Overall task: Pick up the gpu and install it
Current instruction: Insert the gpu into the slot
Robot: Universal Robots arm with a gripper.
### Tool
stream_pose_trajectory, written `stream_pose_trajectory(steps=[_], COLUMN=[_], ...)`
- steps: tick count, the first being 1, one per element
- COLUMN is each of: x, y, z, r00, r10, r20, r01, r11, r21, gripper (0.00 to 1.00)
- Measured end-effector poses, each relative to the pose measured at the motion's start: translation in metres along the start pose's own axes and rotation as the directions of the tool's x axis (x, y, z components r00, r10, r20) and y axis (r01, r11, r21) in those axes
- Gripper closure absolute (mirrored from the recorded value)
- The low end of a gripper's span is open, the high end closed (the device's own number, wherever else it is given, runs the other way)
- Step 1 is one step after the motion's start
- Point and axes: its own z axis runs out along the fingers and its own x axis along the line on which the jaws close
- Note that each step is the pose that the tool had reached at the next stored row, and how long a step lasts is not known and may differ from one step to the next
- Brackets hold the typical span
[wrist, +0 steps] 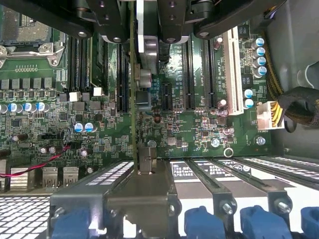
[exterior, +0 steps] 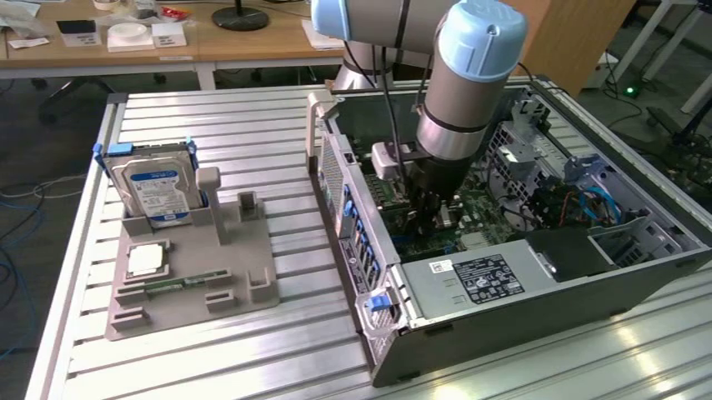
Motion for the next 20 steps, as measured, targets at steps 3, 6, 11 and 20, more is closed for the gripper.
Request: stream_pose_trajectory(steps=[3, 6, 11, 20], x=[0.0, 0.0001, 0.0001, 0.0002], y=[0.0, 0.0001, 0.0002, 0.0002], z=[0.0013, 0.0025, 0.0047, 0.0078], r00=[1.0, 1.0, 1.0, 1.0], r10=[0.0, 0.0, 0.0, 0.0], r20=[0.0003, 0.0002, 0.0004, 0.0007], r01=[0.0, 0.0, 0.0, 0.0], r11=[1.0, 1.0, 1.0, 1.0], r21=[-0.0001, -0.0003, -0.0007, -0.0005], gripper=[0.72, 0.72, 0.72, 0.72])
